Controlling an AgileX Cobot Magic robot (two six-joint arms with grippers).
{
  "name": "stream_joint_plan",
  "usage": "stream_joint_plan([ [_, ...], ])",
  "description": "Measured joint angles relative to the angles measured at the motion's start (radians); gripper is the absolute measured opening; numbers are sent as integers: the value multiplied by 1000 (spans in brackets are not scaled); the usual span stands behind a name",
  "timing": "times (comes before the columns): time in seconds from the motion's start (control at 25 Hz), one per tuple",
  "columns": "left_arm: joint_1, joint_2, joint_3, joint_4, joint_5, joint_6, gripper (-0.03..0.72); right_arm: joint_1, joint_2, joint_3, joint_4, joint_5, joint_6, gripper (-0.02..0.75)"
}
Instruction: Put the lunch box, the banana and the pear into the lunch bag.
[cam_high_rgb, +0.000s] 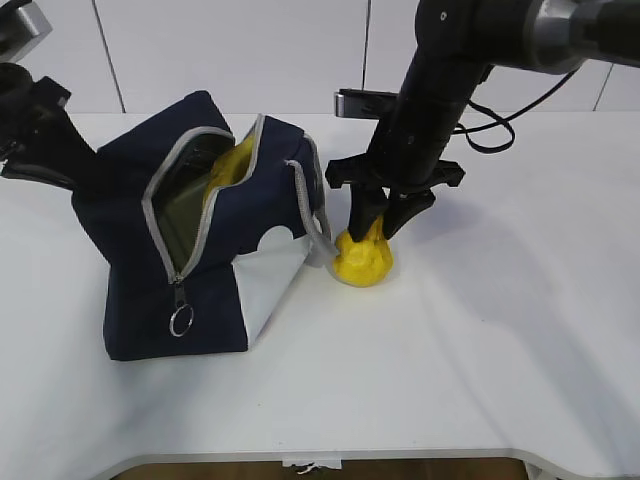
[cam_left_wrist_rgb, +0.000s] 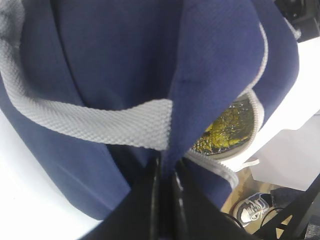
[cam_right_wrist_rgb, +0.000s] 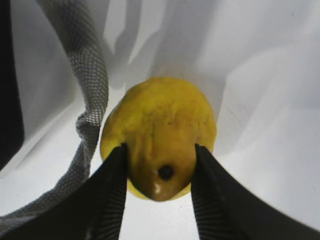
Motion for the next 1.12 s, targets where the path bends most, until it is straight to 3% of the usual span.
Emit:
stream_joint_plan([
  [0.28,0,0,0,0,0,0,-6,0,-13,0,-44,0,-2,300],
  [0.44,0,0,0,0,1,0,-6,0,-90,2,-129,0,-2,300],
  [0.6,0,0,0,0,2,0,-6,0,-192,2,-132,2,-2,300],
  [0.8,0,0,0,-2,2,0,-6,0,-263,-9,38,12,-4,299],
  [1.12,0,0,0,-9,4,0,-6,1,-250,-14,454,16,-161,298],
])
